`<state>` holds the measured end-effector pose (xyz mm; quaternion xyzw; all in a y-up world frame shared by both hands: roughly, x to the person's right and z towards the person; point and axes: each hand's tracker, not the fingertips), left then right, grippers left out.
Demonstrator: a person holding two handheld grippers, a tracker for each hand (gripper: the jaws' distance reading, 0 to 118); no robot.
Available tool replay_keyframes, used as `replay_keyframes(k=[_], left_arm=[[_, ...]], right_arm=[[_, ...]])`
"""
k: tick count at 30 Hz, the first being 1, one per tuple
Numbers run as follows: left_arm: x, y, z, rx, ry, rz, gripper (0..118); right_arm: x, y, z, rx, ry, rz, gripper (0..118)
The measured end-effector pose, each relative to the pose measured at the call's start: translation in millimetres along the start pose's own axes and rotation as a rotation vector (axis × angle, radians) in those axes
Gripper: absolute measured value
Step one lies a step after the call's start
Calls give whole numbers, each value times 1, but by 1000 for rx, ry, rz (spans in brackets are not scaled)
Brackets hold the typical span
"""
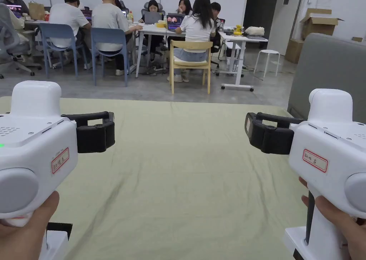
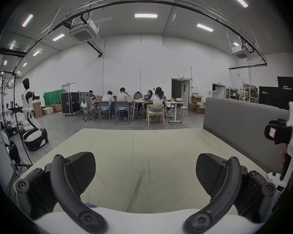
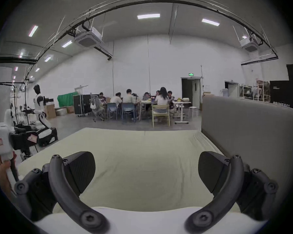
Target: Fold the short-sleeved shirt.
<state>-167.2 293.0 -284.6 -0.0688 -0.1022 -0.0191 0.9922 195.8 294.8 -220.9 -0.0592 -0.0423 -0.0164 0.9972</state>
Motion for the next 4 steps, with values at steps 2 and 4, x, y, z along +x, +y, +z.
replay_keyframes(k=[2, 4], left_arm=[[-2, 0, 1, 1, 0, 8, 118], [-2, 1, 0, -5, 7, 4, 118]], right_arm=[[1, 0, 1, 13, -5, -4, 118], [2, 1, 2, 17, -9, -1, 118]])
